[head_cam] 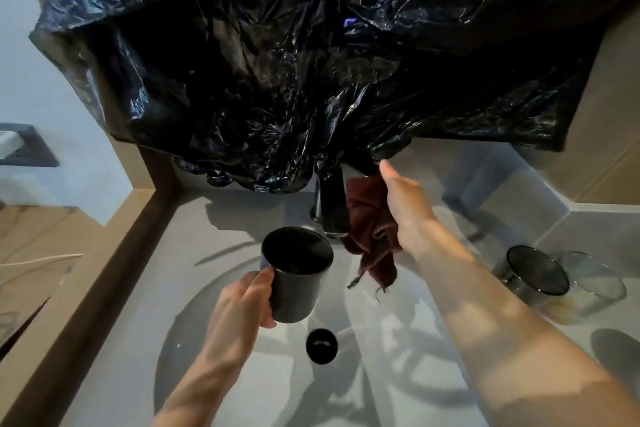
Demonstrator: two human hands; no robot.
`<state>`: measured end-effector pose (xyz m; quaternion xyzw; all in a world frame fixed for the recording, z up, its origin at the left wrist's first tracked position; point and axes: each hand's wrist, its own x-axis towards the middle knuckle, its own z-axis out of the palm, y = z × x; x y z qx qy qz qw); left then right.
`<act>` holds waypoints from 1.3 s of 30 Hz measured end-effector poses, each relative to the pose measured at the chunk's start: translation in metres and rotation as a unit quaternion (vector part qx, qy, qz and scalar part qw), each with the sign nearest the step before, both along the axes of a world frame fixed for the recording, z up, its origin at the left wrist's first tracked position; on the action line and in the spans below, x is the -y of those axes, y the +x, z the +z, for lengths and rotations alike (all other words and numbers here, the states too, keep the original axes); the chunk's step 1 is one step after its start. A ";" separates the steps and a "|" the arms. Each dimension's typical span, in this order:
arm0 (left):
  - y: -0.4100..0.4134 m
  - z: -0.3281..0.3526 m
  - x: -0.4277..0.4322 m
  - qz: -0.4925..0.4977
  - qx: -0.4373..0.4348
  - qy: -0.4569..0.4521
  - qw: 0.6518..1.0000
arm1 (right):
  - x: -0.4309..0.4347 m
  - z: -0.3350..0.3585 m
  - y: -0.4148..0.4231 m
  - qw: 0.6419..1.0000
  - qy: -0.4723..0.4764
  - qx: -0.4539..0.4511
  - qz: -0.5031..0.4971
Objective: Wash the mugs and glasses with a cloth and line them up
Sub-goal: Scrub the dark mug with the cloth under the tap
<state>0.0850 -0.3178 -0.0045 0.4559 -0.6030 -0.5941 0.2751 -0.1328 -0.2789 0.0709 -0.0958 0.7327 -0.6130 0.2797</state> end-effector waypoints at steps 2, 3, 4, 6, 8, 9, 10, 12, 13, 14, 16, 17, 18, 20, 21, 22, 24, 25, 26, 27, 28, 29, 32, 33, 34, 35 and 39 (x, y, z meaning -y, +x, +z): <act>-0.002 -0.006 0.002 0.004 -0.005 0.002 1.000 | 0.006 -0.002 -0.003 0.999 -0.026 0.029 0.015; -0.004 -0.008 0.002 0.006 -0.009 0.002 1.000 | 0.009 -0.002 -0.004 0.998 -0.039 0.041 0.015; -0.005 -0.009 0.002 0.007 -0.013 0.001 1.000 | 0.011 -0.004 -0.006 0.997 -0.050 0.052 0.017; -0.008 -0.012 0.001 0.010 -0.026 0.003 1.000 | 0.013 -0.006 -0.008 0.997 -0.065 0.046 0.018; -0.009 -0.012 0.000 0.012 -0.033 0.001 0.999 | 0.014 -0.005 -0.012 0.997 -0.070 0.033 0.022; -0.009 -0.011 -0.001 0.010 -0.035 -0.004 0.999 | 0.014 -0.005 -0.012 0.997 -0.071 0.032 0.029; -0.009 -0.011 -0.002 0.008 -0.034 -0.009 0.999 | 0.014 -0.003 -0.012 0.996 -0.073 0.036 0.033; -0.009 -0.011 -0.003 0.009 -0.026 -0.014 1.000 | 0.015 -0.004 -0.013 0.997 -0.070 0.032 0.028; -0.009 -0.011 -0.003 0.011 -0.020 -0.015 1.000 | 0.016 -0.003 -0.013 0.997 -0.072 0.028 0.029; -0.008 -0.011 -0.004 0.013 -0.016 -0.014 1.000 | 0.017 -0.001 -0.012 0.997 -0.073 0.022 0.026; -0.007 -0.012 -0.005 0.014 -0.010 -0.015 1.000 | 0.022 0.006 -0.012 0.997 -0.073 0.008 0.015; -0.006 -0.012 -0.006 0.016 -0.009 -0.016 1.000 | 0.024 0.010 -0.013 0.997 -0.074 0.003 0.012; -0.006 -0.012 -0.006 0.019 -0.009 -0.016 1.000 | 0.028 0.011 -0.015 0.997 -0.074 -0.001 0.011; -0.005 -0.012 -0.006 0.021 -0.012 -0.017 1.000 | 0.031 0.010 -0.019 0.998 -0.067 -0.003 0.006; -0.004 -0.012 -0.006 0.020 -0.013 -0.018 1.000 | 0.032 0.009 -0.019 0.998 -0.063 0.000 0.007; -0.004 -0.013 -0.006 0.018 -0.013 -0.019 1.000 | 0.032 0.008 -0.020 0.998 -0.060 0.003 0.010; -0.004 -0.014 -0.007 0.015 -0.012 -0.020 1.000 | 0.030 0.010 -0.018 0.998 -0.055 -0.003 0.015; -0.003 -0.014 -0.008 0.014 -0.013 -0.021 1.000 | 0.028 0.012 -0.018 0.999 -0.049 -0.007 0.021; -0.003 -0.014 -0.009 0.014 -0.016 -0.021 1.000 | 0.026 0.013 -0.018 0.998 -0.049 -0.008 0.026; -0.003 -0.014 -0.010 0.012 -0.017 -0.020 1.000 | 0.023 0.014 -0.017 0.998 -0.052 -0.006 0.030; -0.002 -0.014 -0.010 0.009 -0.015 -0.020 1.000 | 0.019 0.013 -0.015 0.998 -0.059 -0.004 0.034; -0.001 -0.014 -0.010 0.005 -0.012 -0.019 1.000 | 0.014 0.011 -0.014 0.997 -0.068 -0.001 0.040; 0.000 -0.016 -0.010 -0.022 -0.002 -0.010 1.000 | -0.005 -0.002 -0.008 0.998 -0.047 0.016 0.046; -0.001 -0.017 -0.010 -0.035 0.003 -0.007 0.999 | -0.013 -0.008 -0.005 0.998 -0.021 0.027 0.045; -0.003 -0.018 -0.010 -0.047 0.008 -0.005 0.999 | -0.022 -0.014 -0.003 0.999 0.004 0.038 0.037; -0.006 -0.019 -0.010 -0.060 0.010 -0.003 0.998 | -0.030 -0.021 -0.001 0.998 0.022 0.047 0.026; -0.024 -0.026 -0.011 -0.102 0.054 -0.008 0.993 | -0.057 -0.051 0.000 0.998 0.028 0.060 -0.015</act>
